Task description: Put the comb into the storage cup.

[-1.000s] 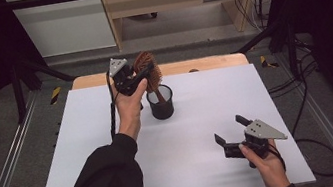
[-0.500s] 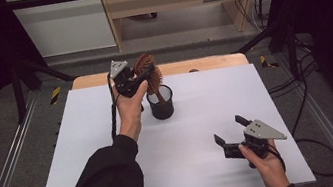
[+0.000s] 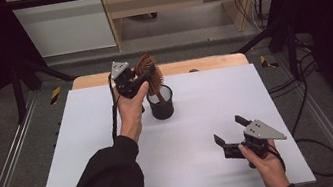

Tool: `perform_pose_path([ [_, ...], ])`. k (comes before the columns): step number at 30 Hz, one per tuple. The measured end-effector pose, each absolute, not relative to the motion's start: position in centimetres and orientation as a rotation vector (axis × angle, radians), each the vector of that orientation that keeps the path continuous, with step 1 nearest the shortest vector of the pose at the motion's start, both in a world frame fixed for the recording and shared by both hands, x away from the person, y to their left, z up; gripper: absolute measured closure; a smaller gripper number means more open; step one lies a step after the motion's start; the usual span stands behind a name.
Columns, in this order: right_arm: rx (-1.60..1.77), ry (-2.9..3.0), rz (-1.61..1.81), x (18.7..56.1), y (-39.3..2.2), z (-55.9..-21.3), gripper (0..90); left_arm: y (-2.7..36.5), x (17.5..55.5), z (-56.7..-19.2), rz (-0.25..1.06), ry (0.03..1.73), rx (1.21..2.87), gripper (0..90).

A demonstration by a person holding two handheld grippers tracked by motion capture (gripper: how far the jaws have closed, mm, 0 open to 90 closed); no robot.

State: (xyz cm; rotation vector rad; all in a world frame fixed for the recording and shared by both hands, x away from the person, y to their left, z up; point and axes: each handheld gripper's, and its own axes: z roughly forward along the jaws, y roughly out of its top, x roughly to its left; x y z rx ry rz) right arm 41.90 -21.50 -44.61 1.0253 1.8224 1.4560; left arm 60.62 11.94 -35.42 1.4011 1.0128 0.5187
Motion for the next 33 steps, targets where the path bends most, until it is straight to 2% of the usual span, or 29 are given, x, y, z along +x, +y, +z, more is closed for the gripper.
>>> perform_pose_path([
  [33, 1.018, 1.823, 1.457, 41.85, -21.43, -44.57, 3.4, 11.94, 60.42, -35.89, 0.502, 0.989, 1.396, 49.1],
])
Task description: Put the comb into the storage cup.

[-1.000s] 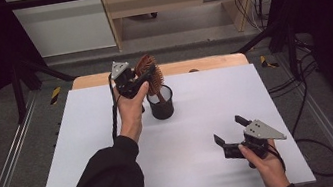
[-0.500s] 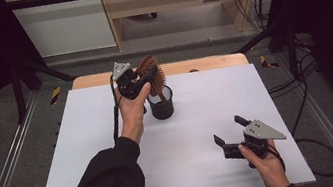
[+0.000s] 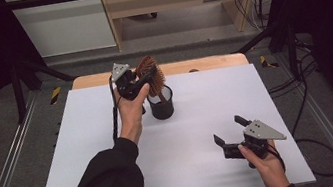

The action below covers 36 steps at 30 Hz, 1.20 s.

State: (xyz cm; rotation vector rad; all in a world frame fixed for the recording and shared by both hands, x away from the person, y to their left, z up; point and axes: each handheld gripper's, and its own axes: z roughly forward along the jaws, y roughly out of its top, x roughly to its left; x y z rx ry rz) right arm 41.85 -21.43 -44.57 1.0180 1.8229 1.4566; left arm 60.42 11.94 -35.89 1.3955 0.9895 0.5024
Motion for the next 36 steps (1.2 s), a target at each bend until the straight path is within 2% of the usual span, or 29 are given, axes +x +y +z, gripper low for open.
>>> perform_pose_path([
  [30, 1.021, 1.822, 1.461, 41.9, -21.4, -44.6, 3.3, 13.5, 61.4, -36.1, 0.585, 0.968, 1.461, 39.8],
  [36, 1.014, 1.827, 1.46, 41.9, -21.3, -44.6, 3.3, 13.9, 61.6, -36.3, 0.549, 0.987, 1.442, 37.8],
])
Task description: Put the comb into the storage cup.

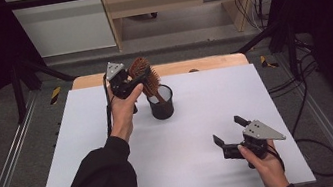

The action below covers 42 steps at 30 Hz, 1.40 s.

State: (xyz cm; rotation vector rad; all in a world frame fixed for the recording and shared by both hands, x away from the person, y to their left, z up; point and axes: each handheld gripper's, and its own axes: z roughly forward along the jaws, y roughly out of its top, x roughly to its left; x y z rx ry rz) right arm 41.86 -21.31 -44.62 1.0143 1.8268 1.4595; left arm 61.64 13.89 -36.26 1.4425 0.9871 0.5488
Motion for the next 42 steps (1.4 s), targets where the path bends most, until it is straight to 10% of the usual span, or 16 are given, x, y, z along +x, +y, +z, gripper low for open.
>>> perform_pose_path([
  [42, 1.026, 1.828, 1.455, 41.86, -21.18, -44.7, 3.1, 13.94, 61.93, -36.5, 0.521, 0.986, 1.442, 24.7],
])
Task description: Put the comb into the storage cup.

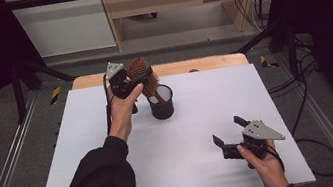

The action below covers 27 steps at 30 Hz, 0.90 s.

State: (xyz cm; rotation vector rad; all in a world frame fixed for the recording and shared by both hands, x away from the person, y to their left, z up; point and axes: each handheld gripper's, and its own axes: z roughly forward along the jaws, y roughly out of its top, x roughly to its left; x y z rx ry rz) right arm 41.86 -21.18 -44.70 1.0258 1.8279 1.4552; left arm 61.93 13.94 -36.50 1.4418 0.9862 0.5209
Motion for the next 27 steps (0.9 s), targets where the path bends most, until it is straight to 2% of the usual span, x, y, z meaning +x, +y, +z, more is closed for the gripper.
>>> perform_pose_path([
  [11, 1.028, 1.83, 1.458, 41.88, -21.2, -44.71, 3.1, 14.21, 62.24, -36.75, 0.506, 1.014, 1.434, 16.6],
  [27, 1.032, 1.833, 1.456, 41.92, -21.22, -44.76, 3.1, 14.86, 62.58, -37.12, 0.48, 1.055, 1.42, 13.8],
])
